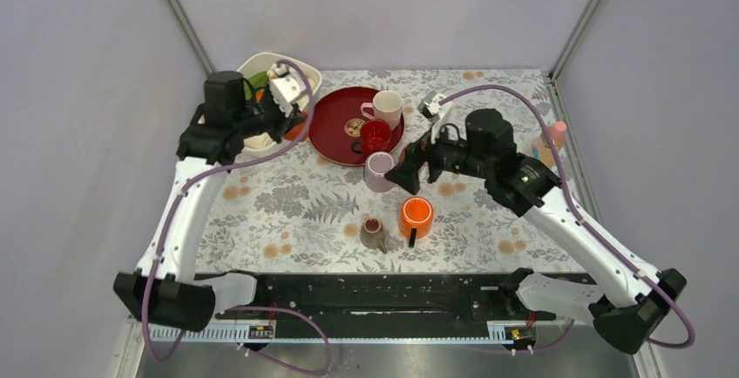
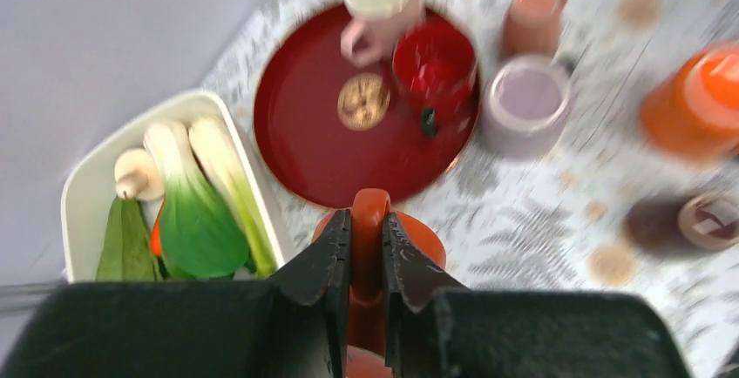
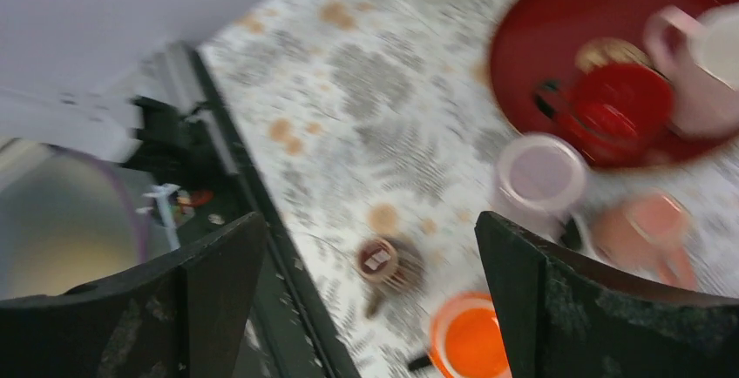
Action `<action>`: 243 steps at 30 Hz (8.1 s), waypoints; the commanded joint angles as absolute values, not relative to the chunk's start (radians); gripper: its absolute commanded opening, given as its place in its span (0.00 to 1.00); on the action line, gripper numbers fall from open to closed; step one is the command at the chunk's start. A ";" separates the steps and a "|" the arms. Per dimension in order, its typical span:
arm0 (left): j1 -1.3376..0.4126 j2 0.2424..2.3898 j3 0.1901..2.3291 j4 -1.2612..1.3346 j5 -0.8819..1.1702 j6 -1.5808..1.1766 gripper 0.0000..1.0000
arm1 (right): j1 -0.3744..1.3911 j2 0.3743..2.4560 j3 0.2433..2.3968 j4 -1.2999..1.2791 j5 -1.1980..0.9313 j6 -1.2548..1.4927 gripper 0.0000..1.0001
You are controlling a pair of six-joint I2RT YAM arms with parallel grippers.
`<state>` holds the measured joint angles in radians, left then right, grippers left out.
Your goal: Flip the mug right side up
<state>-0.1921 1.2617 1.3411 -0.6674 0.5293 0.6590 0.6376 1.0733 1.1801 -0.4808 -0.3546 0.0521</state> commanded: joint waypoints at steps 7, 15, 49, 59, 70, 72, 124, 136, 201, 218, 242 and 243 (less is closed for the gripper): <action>-0.107 1.148 1.431 -0.479 1.001 -0.091 0.00 | 0.836 1.376 1.270 0.410 -0.663 0.551 0.98; -0.107 1.154 1.421 -0.365 1.095 -0.219 0.00 | 0.854 1.468 1.326 0.439 -0.655 0.611 0.89; 0.336 1.123 0.981 -0.298 0.482 -0.028 0.99 | 0.863 2.370 2.437 -0.910 -0.075 -0.940 0.00; 0.336 1.150 0.970 -0.319 0.565 0.017 0.99 | 0.861 2.506 2.409 -0.815 0.028 -1.103 0.00; 0.334 1.143 0.972 -0.321 0.617 0.015 0.99 | 0.850 2.576 2.466 -0.857 0.008 -1.113 0.00; 0.334 1.144 0.976 -0.322 0.620 0.012 0.99 | 0.848 2.561 2.458 -0.871 0.013 -1.113 0.02; -1.248 1.526 1.201 -0.764 0.106 1.013 0.81 | 0.428 1.241 1.152 -0.551 0.229 -0.046 0.99; -1.201 1.734 1.124 -0.671 -0.019 1.094 0.50 | 0.423 1.203 1.069 -0.511 0.150 -0.028 0.99; -0.616 1.222 1.772 -0.688 1.031 0.098 0.00 | 0.821 1.062 0.911 0.725 -0.591 0.740 0.00; -0.592 1.096 1.594 -0.708 0.166 0.204 0.99 | 0.819 1.132 1.134 -0.359 0.063 0.447 0.00; -0.790 1.295 1.356 -0.479 -0.208 0.140 0.58 | 0.918 1.317 1.247 -0.274 0.380 0.649 0.00; -0.790 1.306 1.363 -0.476 -0.223 0.154 0.50 | 0.917 1.317 1.249 -0.274 0.372 0.643 0.00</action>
<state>-0.7887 1.2942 1.3113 -0.5507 -0.1207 0.0917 0.9092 1.3518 1.2186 -0.3435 0.3325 0.6376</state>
